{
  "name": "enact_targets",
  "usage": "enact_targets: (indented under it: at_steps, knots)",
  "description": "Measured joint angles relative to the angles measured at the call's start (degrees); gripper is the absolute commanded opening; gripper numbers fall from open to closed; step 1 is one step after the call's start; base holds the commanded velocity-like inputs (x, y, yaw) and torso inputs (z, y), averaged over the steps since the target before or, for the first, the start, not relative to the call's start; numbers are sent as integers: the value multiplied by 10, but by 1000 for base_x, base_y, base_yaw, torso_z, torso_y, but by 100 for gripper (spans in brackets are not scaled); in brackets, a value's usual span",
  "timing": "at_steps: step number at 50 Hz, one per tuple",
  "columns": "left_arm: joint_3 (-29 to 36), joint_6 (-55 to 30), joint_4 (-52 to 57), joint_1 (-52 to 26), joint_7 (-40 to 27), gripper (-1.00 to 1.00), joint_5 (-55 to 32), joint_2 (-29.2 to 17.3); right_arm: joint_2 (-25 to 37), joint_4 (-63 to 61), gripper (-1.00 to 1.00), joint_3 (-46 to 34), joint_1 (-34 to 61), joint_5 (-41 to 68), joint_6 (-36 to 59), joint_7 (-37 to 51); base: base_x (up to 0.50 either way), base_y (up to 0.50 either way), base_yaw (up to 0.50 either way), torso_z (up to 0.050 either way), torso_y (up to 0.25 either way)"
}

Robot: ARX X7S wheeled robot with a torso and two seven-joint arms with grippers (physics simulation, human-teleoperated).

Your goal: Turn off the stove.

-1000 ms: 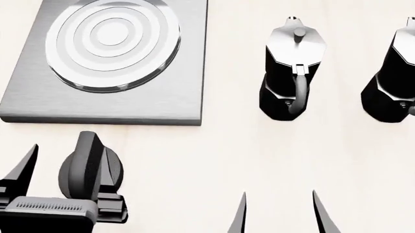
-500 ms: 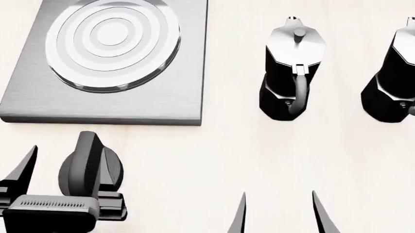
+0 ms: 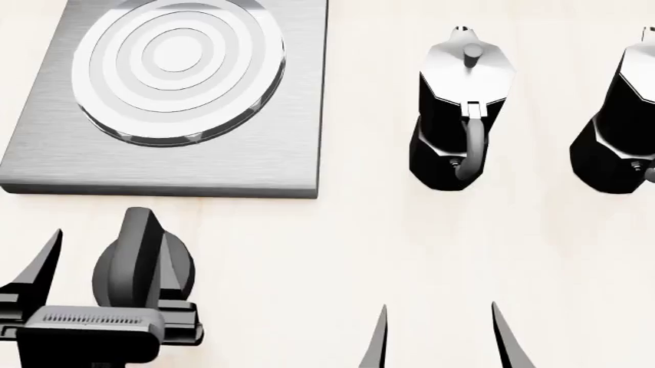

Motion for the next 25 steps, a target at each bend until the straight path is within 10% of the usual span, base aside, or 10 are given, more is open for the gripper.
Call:
enact_targets:
  at_steps: [25]
  knots:
    - [0,-8,6,1,-4,100,-5,-5,3,0,100,-3,2,4,0,4,0,0,0,0,-1]
